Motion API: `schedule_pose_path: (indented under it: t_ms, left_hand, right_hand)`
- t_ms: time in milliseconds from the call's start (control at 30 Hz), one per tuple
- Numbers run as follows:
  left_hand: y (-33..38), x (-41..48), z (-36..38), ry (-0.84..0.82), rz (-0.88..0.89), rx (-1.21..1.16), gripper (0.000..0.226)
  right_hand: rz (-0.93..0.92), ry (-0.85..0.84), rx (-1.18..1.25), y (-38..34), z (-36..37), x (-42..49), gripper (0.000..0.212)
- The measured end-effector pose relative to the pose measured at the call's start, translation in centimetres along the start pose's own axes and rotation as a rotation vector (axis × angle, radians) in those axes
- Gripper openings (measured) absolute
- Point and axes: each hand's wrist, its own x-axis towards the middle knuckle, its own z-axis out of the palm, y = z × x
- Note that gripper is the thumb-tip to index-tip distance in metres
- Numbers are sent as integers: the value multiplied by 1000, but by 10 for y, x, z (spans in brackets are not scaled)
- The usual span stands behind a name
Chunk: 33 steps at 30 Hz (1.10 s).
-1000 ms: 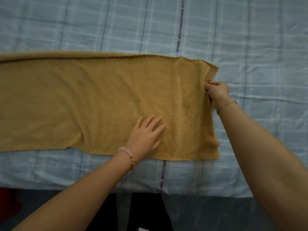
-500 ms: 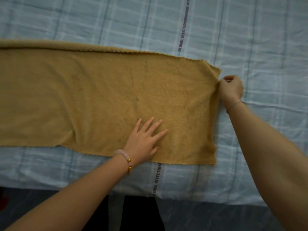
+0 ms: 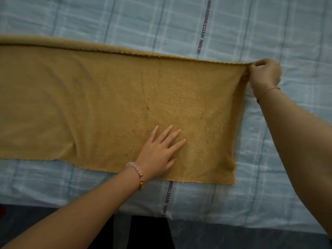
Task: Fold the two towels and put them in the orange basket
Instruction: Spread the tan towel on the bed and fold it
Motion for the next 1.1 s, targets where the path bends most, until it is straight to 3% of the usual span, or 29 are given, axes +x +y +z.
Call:
schedule_pose_path:
  t_ms: [100, 200, 267, 367, 467, 567, 800, 967, 1100]
  left_hand:
    - [1, 0, 1, 1, 6, -18, 65]
    - [-2, 0, 1, -7, 23, -13, 63]
    - [-5, 0, -1, -20, 36, -14, 59]
    - [-10, -5, -5, -3, 37, -70, 57]
    - [-29, -16, -8, 114, -3, -205, 50]
    - [-64, -40, -13, 219, -80, -317, 44]
    - [-167, -127, -24, 286, -250, -415, 35]
    - [-240, -206, -40, 285, -242, -362, 35]
    - [-301, -264, -43, 148, -134, -250, 43]
  right_hand:
    - [57, -56, 107, 18, 11, 14, 14]
    - [64, -88, 145, 9, 11, -14, 49]
    - [-12, -109, 83, 3, 9, -36, 58]
    - [-207, -55, 24, -7, 8, -76, 52]
    - [-357, -27, 57, -14, 24, -120, 36]
    - [-424, -128, 102, -19, 56, -178, 26]
    - [-534, -335, 174, -44, 133, -335, 19]
    - [-783, -298, 67, -53, 170, -446, 22]
    - [-937, -250, -189, -56, 200, -506, 24]
